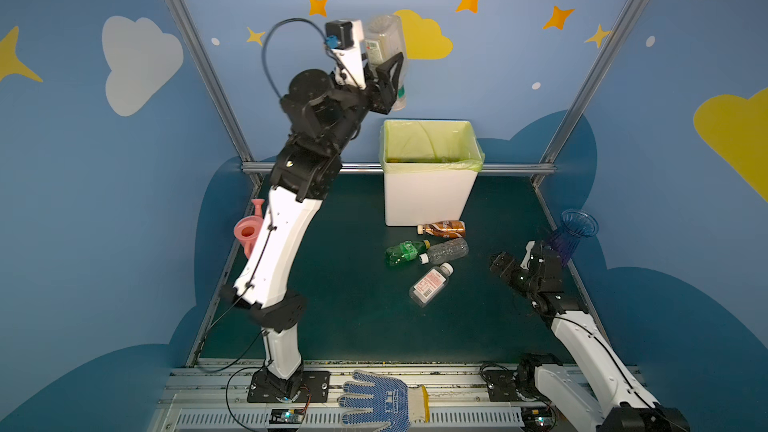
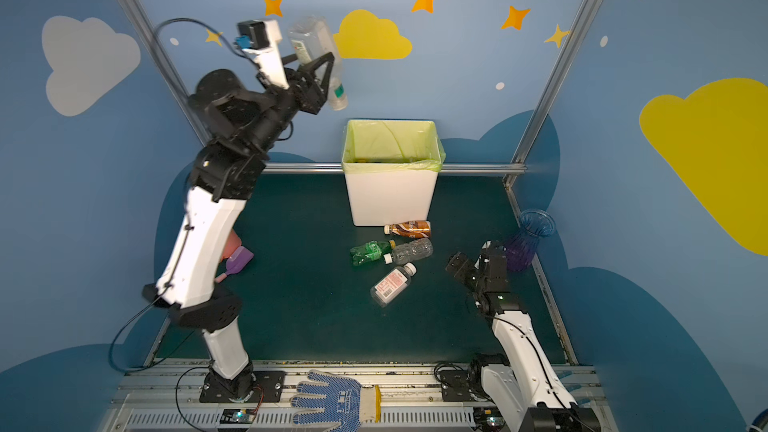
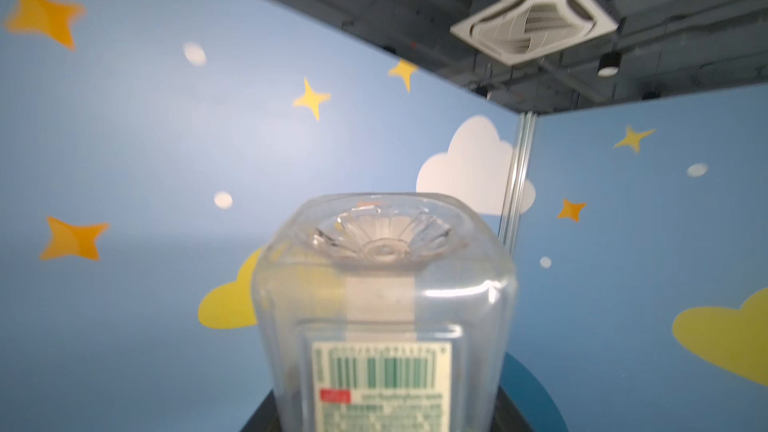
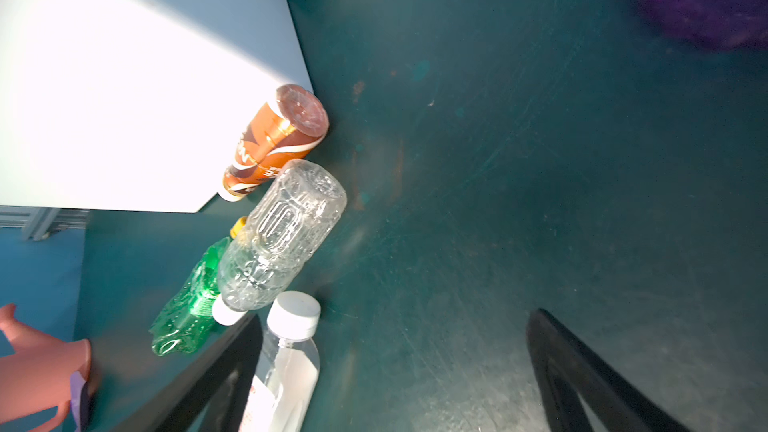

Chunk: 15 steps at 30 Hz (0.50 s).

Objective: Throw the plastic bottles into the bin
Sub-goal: 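Lift the clear green-labelled bottle over the bin and open the left gripper, then withdraw the left gripper while the right gripper reaches to the white-capped bottle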

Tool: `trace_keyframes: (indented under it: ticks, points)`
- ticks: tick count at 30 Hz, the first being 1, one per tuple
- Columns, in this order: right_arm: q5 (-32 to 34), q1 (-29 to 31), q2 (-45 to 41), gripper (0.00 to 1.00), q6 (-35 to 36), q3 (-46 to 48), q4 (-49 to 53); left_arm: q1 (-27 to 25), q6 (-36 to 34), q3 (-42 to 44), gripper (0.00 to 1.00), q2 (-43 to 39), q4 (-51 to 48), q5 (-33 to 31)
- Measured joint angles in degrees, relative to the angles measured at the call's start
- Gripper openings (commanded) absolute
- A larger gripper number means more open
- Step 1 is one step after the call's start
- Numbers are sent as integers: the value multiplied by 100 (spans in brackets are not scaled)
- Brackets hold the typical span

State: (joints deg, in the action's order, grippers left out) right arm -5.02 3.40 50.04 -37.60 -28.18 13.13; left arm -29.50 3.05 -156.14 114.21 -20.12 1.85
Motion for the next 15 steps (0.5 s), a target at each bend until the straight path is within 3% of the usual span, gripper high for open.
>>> trace_keyframes:
  ticks: [2,4,9,15]
  points:
    - [-13,0,-39,98,2,0,2,39,251,-839,79,1029,-385,68]
    - [-20,0,-52,98,13,-11,46,70,490,-927,100,1670,-796,96]
    - [-20,0,-125,98,52,-173,214,149,811,-404,100,2085,-1582,175]
    - [-151,0,-201,98,-74,-136,160,-52,603,730,100,354,-881,273]
